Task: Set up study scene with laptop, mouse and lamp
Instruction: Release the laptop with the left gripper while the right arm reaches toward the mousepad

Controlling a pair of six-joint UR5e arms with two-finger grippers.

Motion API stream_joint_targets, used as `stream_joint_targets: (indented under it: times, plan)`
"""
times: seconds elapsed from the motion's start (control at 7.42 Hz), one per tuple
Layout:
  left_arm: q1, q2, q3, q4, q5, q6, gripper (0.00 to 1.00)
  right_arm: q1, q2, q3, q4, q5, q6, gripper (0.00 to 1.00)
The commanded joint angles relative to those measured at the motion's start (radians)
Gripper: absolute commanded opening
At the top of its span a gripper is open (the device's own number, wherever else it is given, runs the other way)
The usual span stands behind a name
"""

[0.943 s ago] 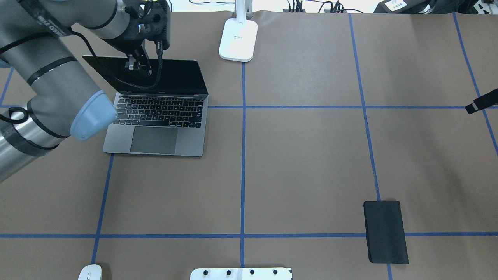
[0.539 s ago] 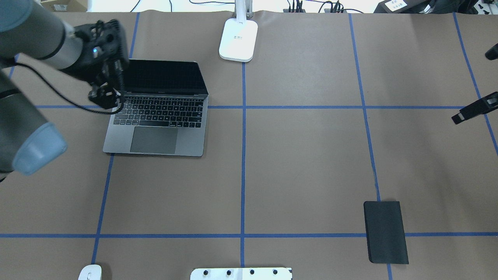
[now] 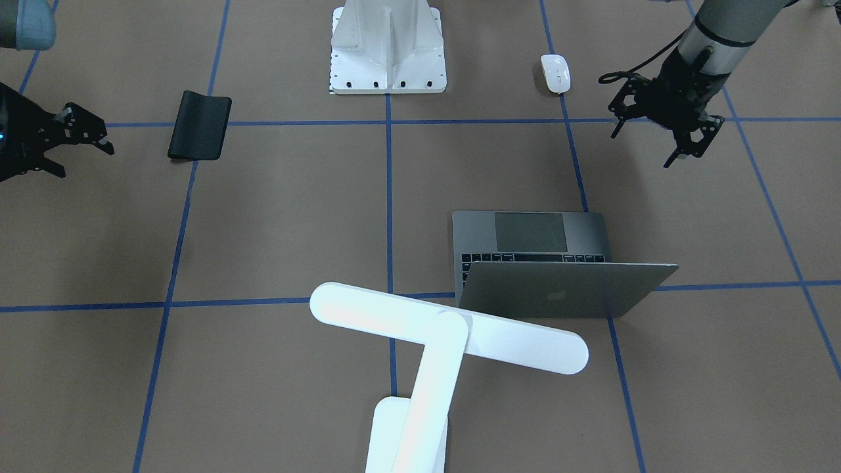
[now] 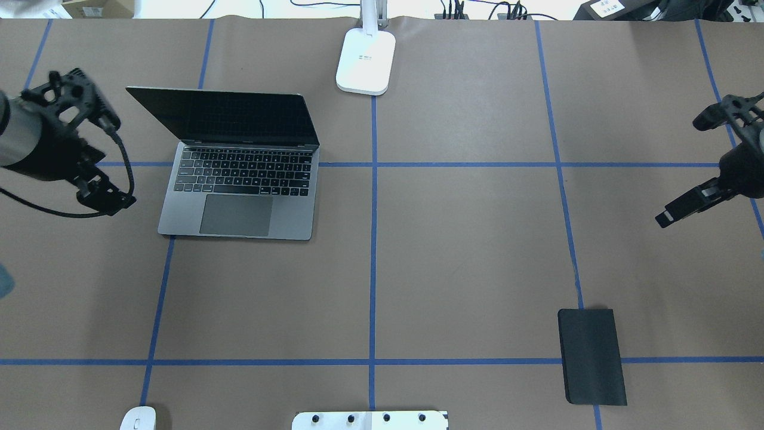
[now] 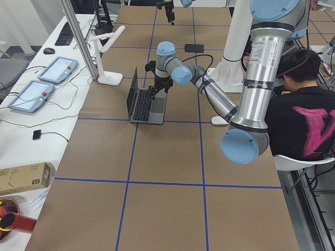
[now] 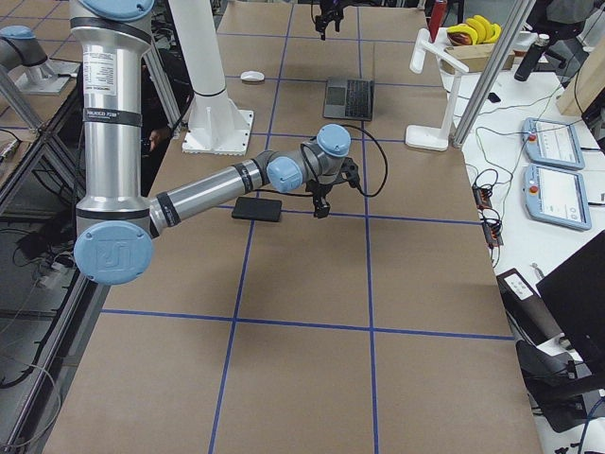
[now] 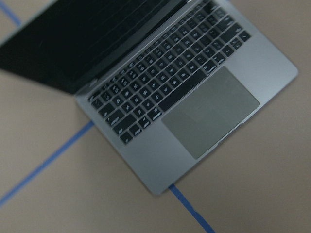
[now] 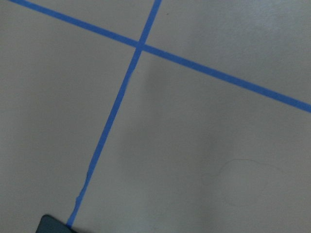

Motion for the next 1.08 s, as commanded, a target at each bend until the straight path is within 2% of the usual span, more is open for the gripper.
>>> stream_joint_targets:
  times: [0.0,0.13,0.27,0.54,0.81,0.94]
  plan:
    - [0.026,0.203,-0.026,-0.232,-0.042,-0.438,1.0,-0.085,-0.013,0.034,0.002,-0.025,0.177,0.97]
    - [0.044,0.265,0.009,-0.367,-0.09,-0.634,1.0,-0.158,-0.014,0.078,0.003,-0.104,0.331,0.98]
    - [0.126,0.267,0.048,-0.397,-0.078,-0.794,1.0,-0.252,-0.014,0.087,0.005,-0.205,0.439,0.99]
    - [0.199,0.261,0.045,-0.398,-0.067,-0.968,1.0,-0.303,-0.014,0.088,0.006,-0.211,0.438,0.99]
    - [0.288,0.273,0.05,-0.384,-0.012,-0.983,1.0,-0.302,-0.016,0.151,0.012,-0.206,0.435,0.99]
    - [0.337,0.281,0.05,-0.337,-0.009,-0.978,0.99,-0.305,-0.007,0.165,0.028,-0.208,0.434,0.99]
